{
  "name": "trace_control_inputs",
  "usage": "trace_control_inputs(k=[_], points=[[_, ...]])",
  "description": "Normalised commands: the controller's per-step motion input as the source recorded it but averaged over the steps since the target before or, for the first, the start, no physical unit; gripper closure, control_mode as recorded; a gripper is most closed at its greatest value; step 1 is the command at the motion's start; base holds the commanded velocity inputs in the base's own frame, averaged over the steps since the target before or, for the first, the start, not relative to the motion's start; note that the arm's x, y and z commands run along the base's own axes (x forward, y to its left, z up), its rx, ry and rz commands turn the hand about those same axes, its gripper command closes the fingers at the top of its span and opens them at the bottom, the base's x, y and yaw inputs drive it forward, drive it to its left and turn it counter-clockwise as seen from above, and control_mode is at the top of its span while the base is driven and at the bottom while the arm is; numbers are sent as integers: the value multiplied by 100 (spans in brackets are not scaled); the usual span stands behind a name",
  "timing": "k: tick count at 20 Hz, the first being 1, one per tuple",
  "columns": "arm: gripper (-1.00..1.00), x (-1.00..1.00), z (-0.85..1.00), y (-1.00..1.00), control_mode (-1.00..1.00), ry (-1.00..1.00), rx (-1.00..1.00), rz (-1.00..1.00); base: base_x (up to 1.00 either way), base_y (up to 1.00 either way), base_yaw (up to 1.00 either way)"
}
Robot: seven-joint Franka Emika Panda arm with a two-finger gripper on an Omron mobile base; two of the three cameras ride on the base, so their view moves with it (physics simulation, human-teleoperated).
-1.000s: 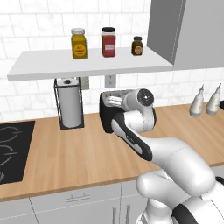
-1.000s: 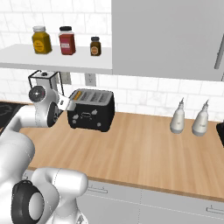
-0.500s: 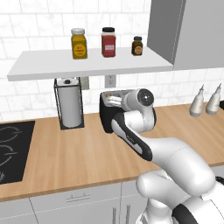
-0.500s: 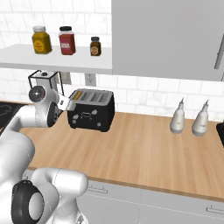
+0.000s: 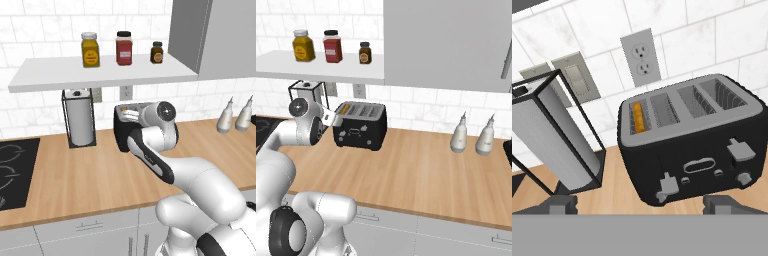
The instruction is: Start the toaster. Once the lever pops up, take the bread to the plate on the dining counter.
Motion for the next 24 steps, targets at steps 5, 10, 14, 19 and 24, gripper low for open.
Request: trace_control_inputs(k=[5, 10, 14, 19, 24], points=[[-100, 0, 0, 0, -100, 0, 0, 0, 0, 0, 0], [-100, 0, 0, 0, -100, 0, 0, 0, 0, 0, 0], [-100, 0, 0, 0, -100, 0, 0, 0, 0, 0, 0], [-100, 0, 0, 0, -100, 0, 0, 0, 0, 0, 0], [-100, 0, 0, 0, -100, 0, 0, 0, 0, 0, 0]])
